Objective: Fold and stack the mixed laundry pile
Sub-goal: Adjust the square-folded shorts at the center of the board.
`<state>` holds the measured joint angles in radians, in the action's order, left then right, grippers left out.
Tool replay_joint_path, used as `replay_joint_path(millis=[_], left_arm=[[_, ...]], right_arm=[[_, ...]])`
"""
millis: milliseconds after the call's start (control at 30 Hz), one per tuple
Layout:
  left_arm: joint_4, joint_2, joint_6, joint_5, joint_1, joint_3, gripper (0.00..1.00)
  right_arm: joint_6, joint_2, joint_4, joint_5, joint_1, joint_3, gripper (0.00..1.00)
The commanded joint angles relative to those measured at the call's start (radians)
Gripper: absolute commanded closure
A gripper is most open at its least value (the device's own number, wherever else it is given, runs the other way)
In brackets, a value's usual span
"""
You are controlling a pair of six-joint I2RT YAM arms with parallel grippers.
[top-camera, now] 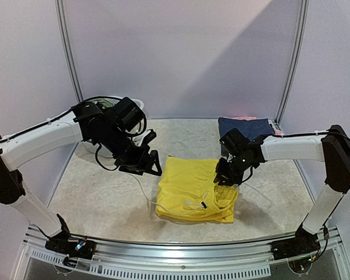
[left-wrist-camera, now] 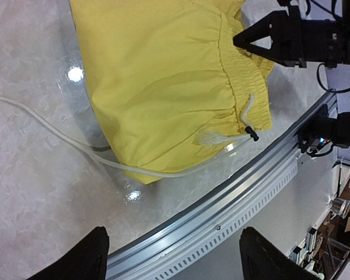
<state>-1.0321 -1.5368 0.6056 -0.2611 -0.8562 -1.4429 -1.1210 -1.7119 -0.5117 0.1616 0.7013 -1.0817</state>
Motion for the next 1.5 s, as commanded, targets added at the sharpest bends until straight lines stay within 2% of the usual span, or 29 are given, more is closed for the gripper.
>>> replay_joint_path(millis=[0, 100, 400, 833, 1200, 1467], left_arm=[[0.004, 0.048, 0.001, 0.004, 0.016, 0.032, 0.22], [0.015, 0.065, 0.007, 0.008, 0.016, 0.053, 0.23], [0.041, 0.092, -0.011, 0.012, 0.004, 0.089, 0.26], [0.085, 0.029, -0.047, 0.007, -0.052, 0.027, 0.28], [0.092, -0.127, -0.076, 0.026, -0.091, -0.086, 0.31], [0.128, -0.304, -0.088, 0.063, -0.131, -0.219, 0.36]], right_arm=[[0.015, -0.012, 0.008, 0.005, -0.005, -0.038, 0.88], [0.032, -0.008, -0.023, -0.011, -0.005, -0.070, 1.00], [0.151, 0.009, -0.189, -0.079, -0.056, -0.230, 1.00], [0.282, 0.017, -0.220, -0.051, -0.163, -0.252, 1.00], [0.421, -0.047, -0.206, -0.002, -0.208, -0.250, 1.00], [0.457, -0.082, -0.239, -0.102, -0.228, -0.267, 1.00]])
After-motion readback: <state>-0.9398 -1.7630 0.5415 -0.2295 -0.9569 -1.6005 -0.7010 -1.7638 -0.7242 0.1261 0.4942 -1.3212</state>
